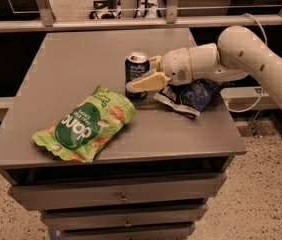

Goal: Move pepsi can near green rice chip bag

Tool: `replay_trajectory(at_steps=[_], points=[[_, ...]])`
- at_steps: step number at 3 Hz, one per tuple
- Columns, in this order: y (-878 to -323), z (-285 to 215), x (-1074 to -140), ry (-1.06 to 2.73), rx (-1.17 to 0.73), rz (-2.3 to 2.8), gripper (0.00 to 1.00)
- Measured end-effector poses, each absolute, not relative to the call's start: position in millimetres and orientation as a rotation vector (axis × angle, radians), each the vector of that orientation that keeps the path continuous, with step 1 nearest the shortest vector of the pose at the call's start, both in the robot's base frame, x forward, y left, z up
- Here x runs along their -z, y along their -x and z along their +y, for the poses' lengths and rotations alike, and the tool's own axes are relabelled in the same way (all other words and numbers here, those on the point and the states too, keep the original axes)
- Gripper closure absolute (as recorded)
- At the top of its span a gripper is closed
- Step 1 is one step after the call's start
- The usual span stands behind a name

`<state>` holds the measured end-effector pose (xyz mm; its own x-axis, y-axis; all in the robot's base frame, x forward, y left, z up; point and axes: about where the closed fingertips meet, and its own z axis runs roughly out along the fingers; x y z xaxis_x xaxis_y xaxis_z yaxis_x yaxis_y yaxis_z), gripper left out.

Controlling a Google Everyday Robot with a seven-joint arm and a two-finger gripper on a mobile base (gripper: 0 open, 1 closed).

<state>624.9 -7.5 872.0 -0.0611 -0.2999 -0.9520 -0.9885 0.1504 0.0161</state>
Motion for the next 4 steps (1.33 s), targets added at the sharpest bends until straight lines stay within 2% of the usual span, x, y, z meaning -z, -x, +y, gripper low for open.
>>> replay_trajectory(at_steps=[1,2,3,4], points=[[-623,-17,-872,1.291,-0.966,1.548,0.0],[-622,-32,-874,1.26,-0.942,1.579,0.0],[-623,-75,-881,1.173,-0.818,1.66,0.0],[-626,-80,-884,1.152,-0.793,1.666,0.0]])
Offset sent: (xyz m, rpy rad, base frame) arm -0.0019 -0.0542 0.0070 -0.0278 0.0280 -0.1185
